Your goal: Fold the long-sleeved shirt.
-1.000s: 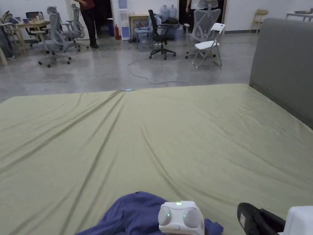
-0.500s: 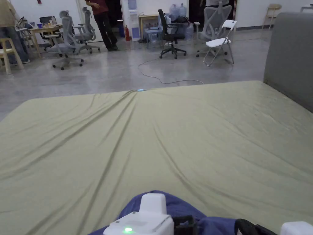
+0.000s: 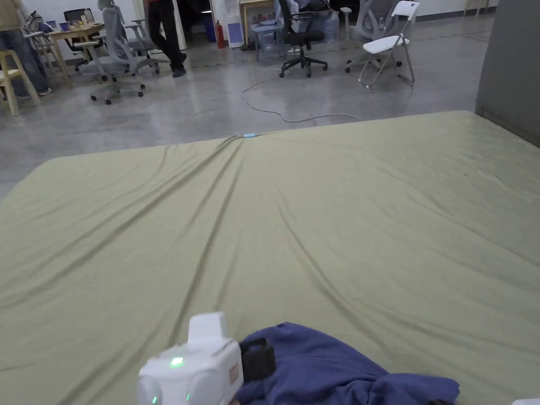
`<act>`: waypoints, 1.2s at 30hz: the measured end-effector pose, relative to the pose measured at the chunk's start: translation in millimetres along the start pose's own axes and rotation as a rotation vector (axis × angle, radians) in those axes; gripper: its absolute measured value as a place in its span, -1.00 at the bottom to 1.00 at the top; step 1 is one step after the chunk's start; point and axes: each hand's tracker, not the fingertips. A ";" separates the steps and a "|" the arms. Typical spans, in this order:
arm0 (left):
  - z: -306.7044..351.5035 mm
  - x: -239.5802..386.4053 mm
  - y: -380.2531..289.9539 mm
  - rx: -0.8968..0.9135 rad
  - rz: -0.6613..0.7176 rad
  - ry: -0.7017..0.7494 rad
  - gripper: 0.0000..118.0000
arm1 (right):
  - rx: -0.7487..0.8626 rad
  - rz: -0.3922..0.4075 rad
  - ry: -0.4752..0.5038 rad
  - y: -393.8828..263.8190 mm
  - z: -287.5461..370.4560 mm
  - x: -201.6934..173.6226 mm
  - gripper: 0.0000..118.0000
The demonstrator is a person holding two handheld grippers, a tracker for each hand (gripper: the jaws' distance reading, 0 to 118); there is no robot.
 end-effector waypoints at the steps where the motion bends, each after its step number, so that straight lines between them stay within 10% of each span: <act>1: -21.0 2.9 9.1 -0.022 -0.022 0.028 0.93 | -0.009 -0.001 -0.010 0.4 -3.8 3.7 -0.94; 5: -135.7 25.2 16.6 -0.174 -0.113 0.041 0.79 | -0.057 -0.012 -0.071 -1.7 -17.2 21.2 -0.94; 10: -117.9 57.0 1.7 -0.207 -0.206 -0.026 -0.80 | -0.127 -0.050 -0.134 -4.4 -38.2 46.9 -0.94; 12: -102.6 61.4 0.1 -0.187 -0.199 -0.057 -0.91 | -0.154 -0.048 -0.137 -0.9 -54.0 58.4 -0.94; 13: -95.8 58.4 1.7 -0.169 -0.155 -0.094 -0.91 | -0.165 -0.046 -0.138 3.1 -65.0 63.7 -0.66; 15: -87.5 55.7 14.4 -0.186 -0.073 -0.155 -0.91 | -0.190 -0.096 -0.114 13.8 -95.1 79.9 0.76; 16: -80.6 52.8 17.6 -0.168 -0.056 -0.159 -0.91 | -0.219 -0.123 -0.128 17.0 -108.7 88.9 0.99; 23: -37.7 25.4 30.0 -0.079 0.004 -0.198 -0.91 | -0.396 -0.327 -0.154 29.4 -188.9 140.0 0.92; 24: -30.9 21.6 31.5 -0.074 0.025 -0.206 -0.91 | -0.494 -0.342 -0.141 24.5 -199.8 137.1 0.76; 27: 1.0 17.1 26.1 -0.041 0.038 -0.211 -0.91 | -0.523 -0.335 -0.202 20.7 -190.6 126.2 -0.65; 36: 163.3 -16.2 6.8 0.241 0.224 -0.213 -0.91 | 0.131 -0.034 -0.124 53.3 -8.7 4.8 -0.67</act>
